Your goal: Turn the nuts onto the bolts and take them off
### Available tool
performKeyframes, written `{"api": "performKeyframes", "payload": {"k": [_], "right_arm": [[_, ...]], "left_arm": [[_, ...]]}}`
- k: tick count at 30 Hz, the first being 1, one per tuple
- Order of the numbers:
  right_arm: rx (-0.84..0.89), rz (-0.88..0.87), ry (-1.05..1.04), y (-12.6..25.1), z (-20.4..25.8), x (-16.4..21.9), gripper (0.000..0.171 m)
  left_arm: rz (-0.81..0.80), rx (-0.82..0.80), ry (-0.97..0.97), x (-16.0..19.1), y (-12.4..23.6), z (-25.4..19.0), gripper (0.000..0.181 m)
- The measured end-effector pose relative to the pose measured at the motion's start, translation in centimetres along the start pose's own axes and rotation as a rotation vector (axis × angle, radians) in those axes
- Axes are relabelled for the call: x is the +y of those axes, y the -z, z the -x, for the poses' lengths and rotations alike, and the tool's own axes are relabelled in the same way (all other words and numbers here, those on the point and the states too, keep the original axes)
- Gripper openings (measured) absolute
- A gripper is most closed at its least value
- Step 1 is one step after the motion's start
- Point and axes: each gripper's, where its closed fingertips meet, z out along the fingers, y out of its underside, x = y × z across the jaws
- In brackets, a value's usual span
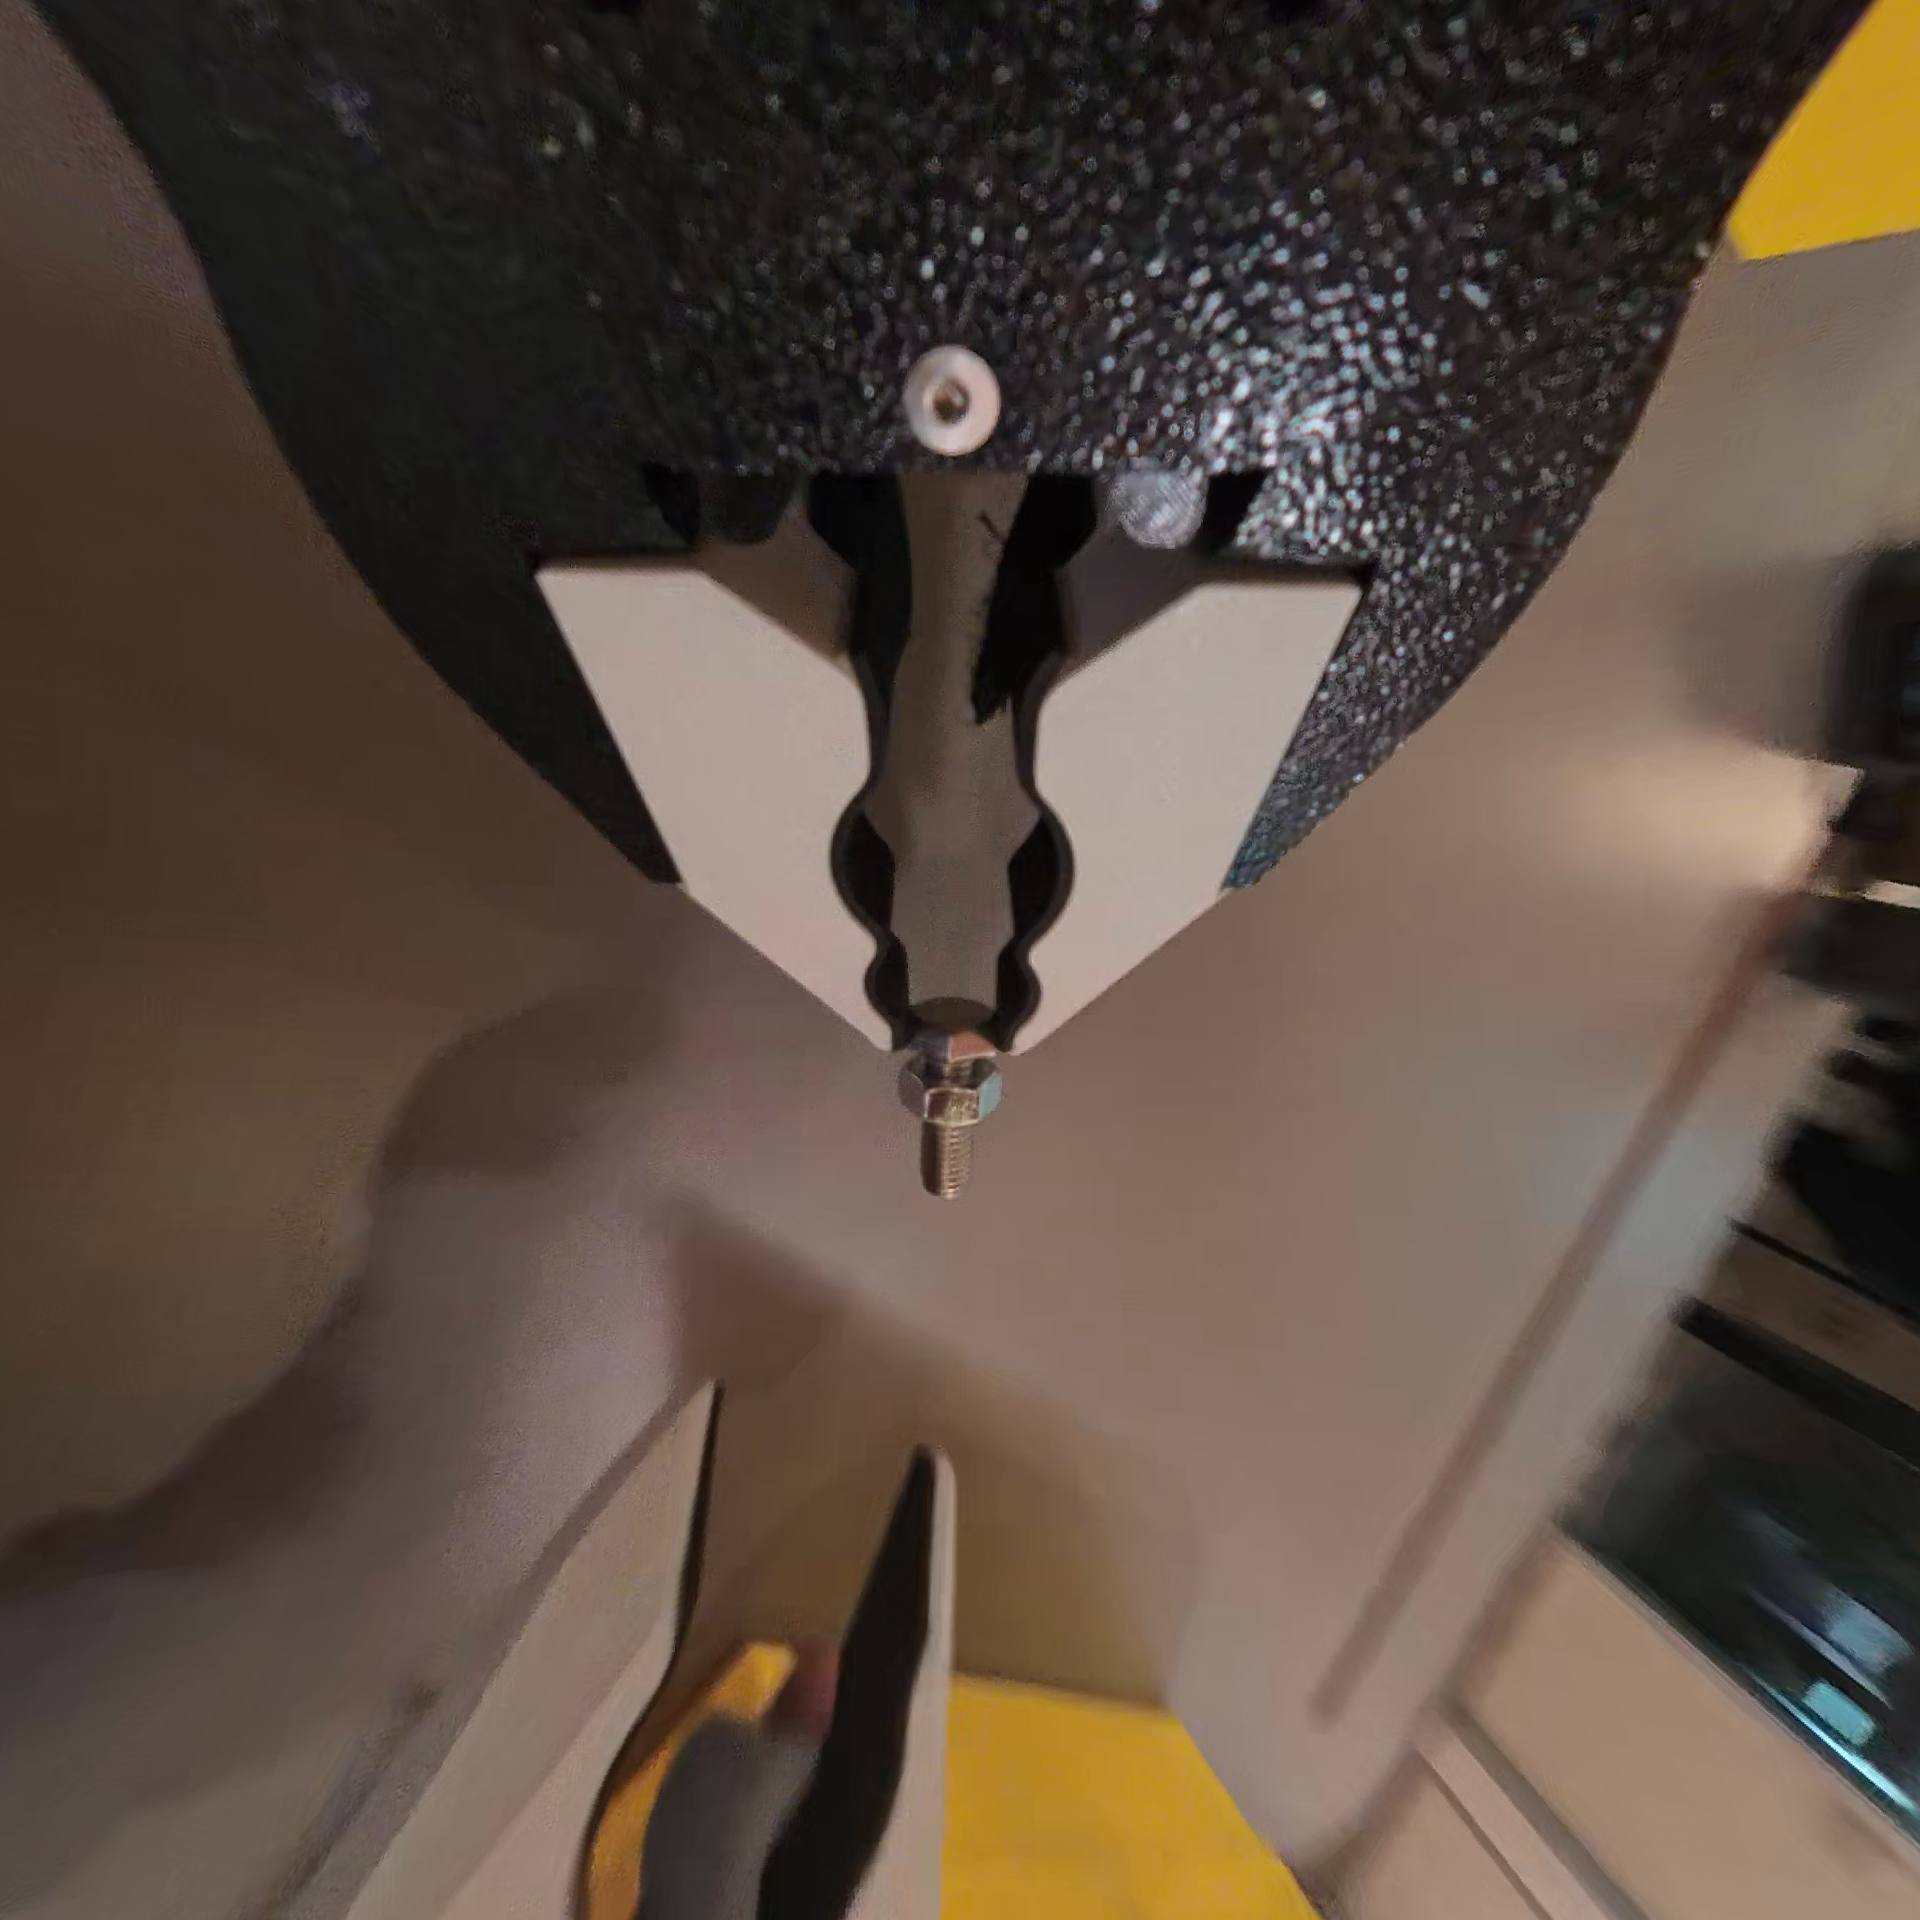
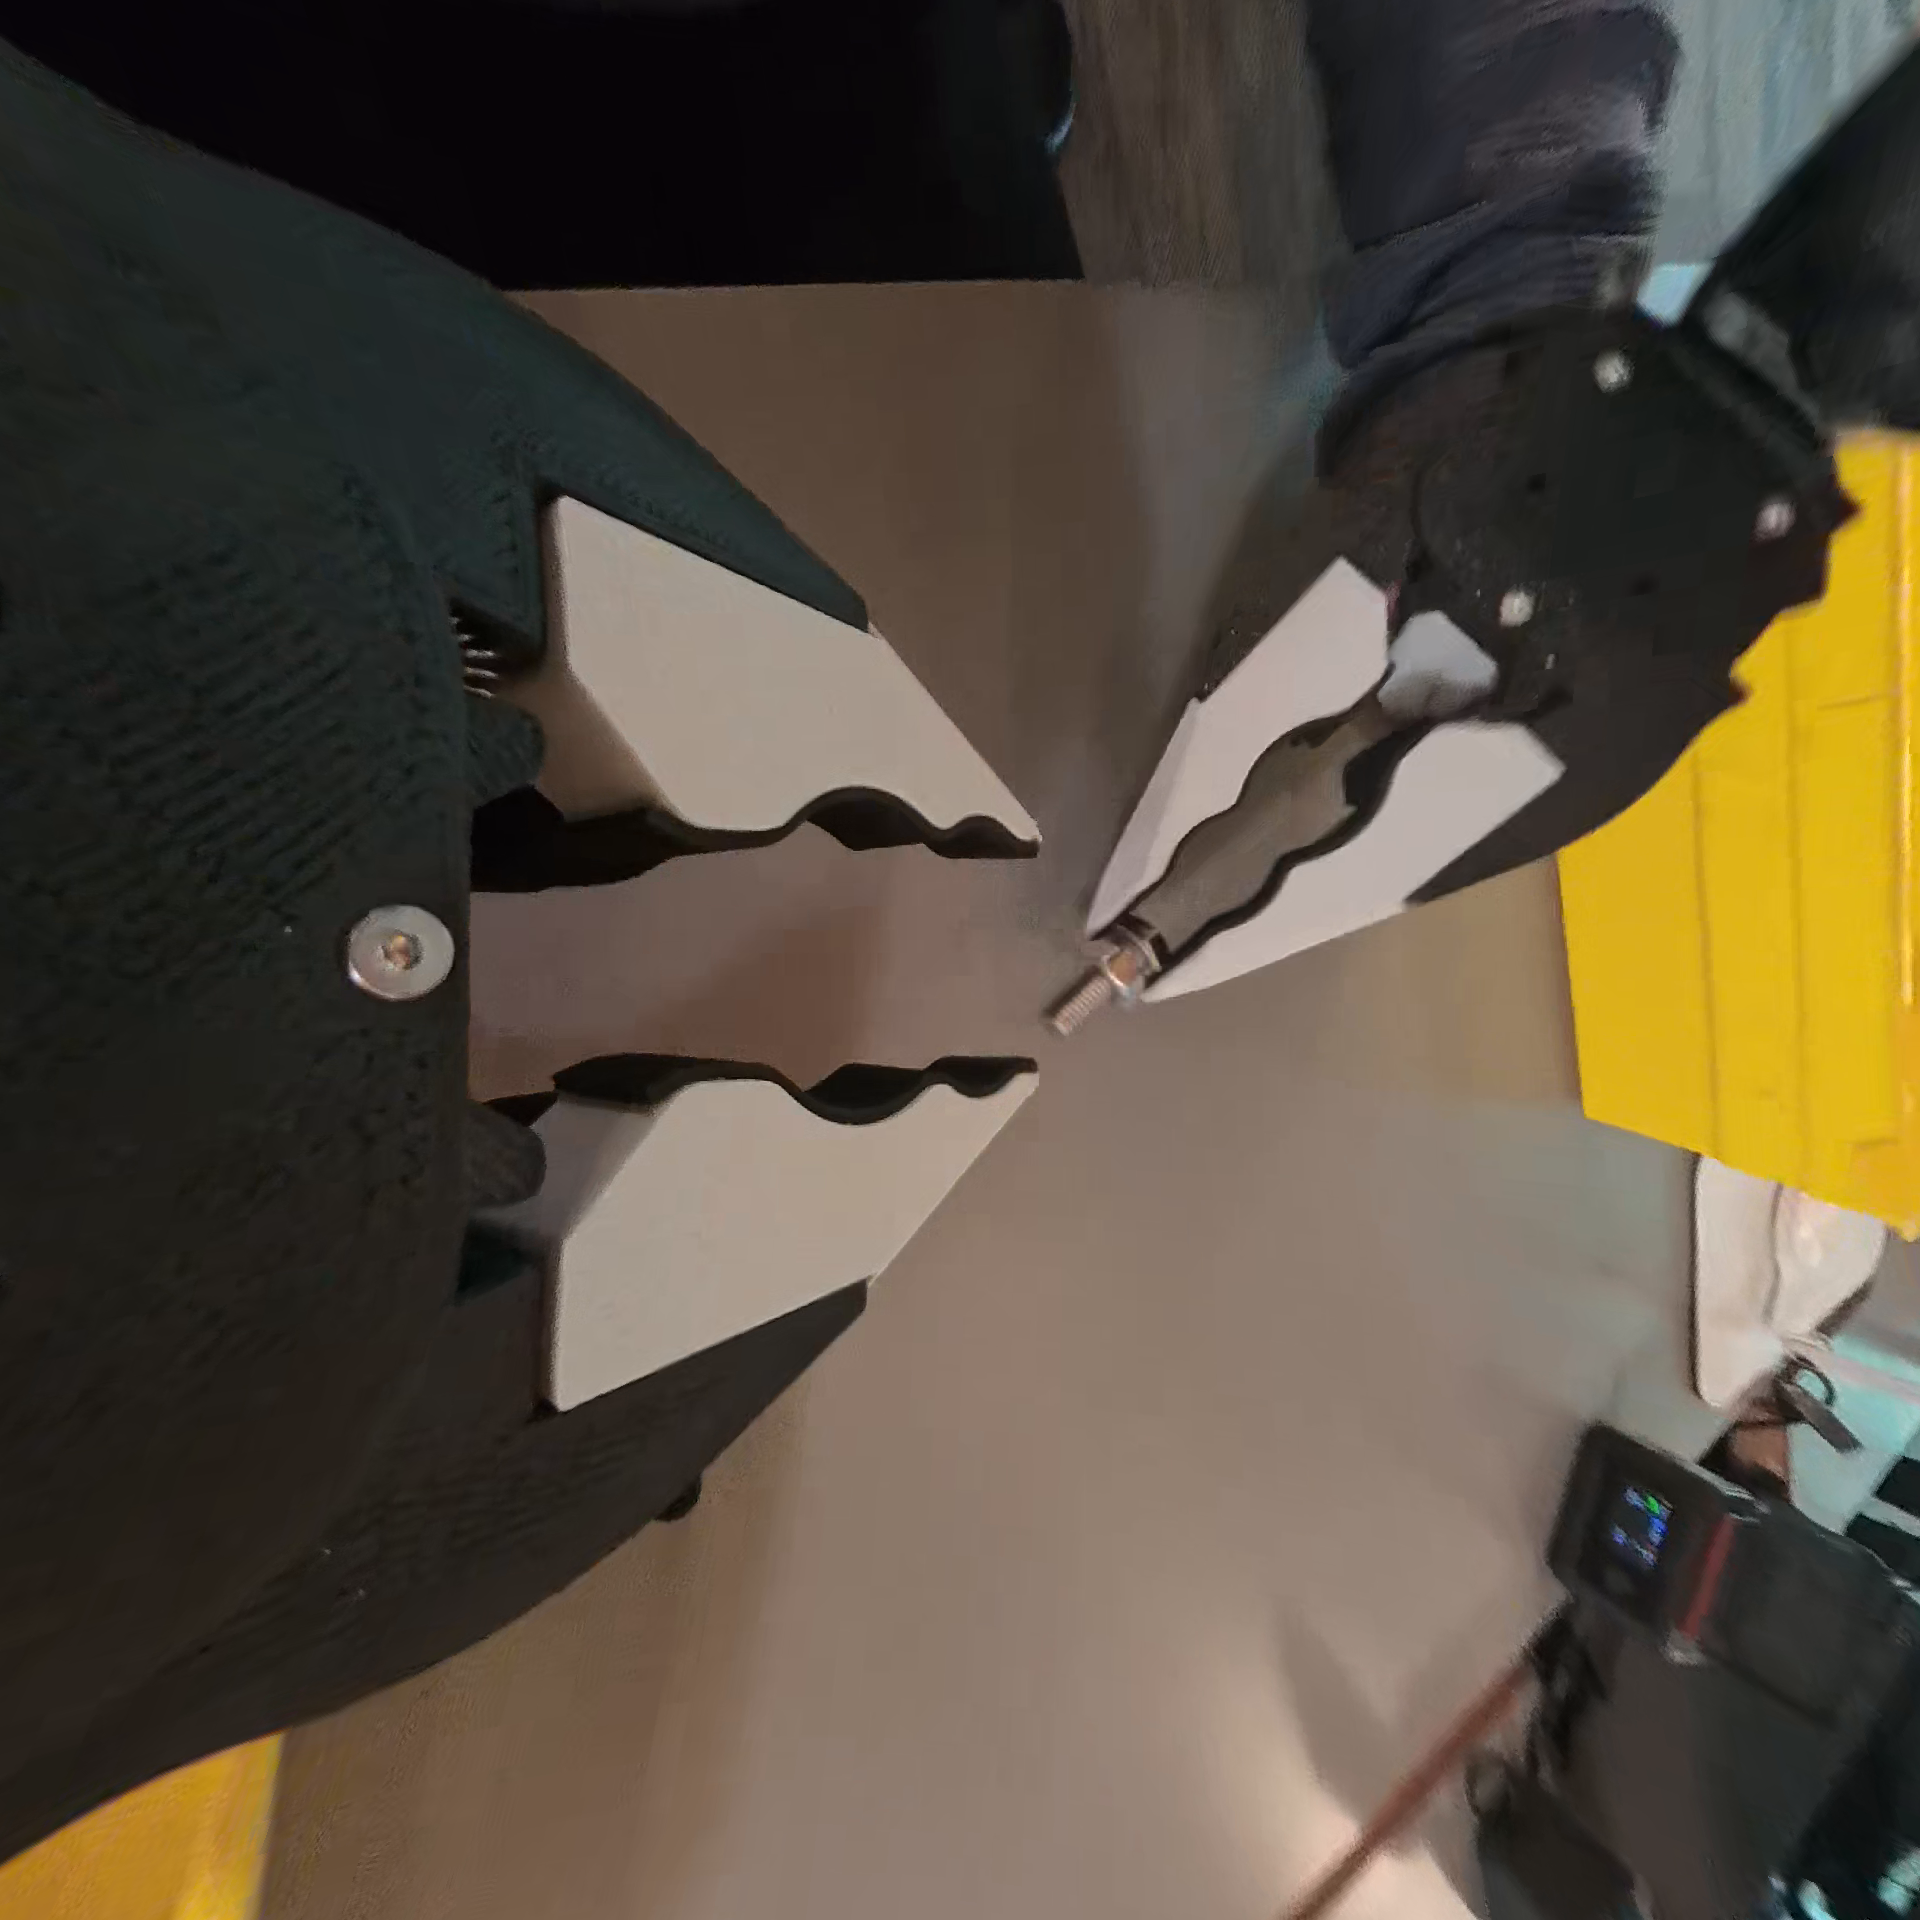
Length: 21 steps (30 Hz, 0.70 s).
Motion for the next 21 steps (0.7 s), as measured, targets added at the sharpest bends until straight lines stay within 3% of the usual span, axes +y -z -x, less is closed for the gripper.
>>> {"api": "performKeyframes", "payload": {"k": [5,8,10,14,21], "right_arm": [[-0.029,-0.024,-0.310,-1.8,-0.8,0.1,0.024],[-0.250,-0.120,-0.480,-1.7,1.4,-1.6,0.026],[-0.293,-0.143,-0.555,-1.8,1.6,-2.0,0.026],[-0.318,-0.135,-0.572,-2.2,2.1,-1.9,0.010],[-0.324,-0.156,-0.536,-2.5,2.0,-1.8,0.008]], "left_arm": [[-0.225,-0.122,-0.082,-1.9,2.3,0.2,0.014],[-0.312,-0.099,-0.114,-2.9,3.1,-0.3,0.014],[-0.320,-0.108,-0.152,-2.9,3.2,-0.4,0.014],[-0.350,-0.098,-0.168,-3.4,3.4,-0.8,0.015],[-0.324,-0.063,-0.132,-3.0,3.1,-1.3,0.014]]}}
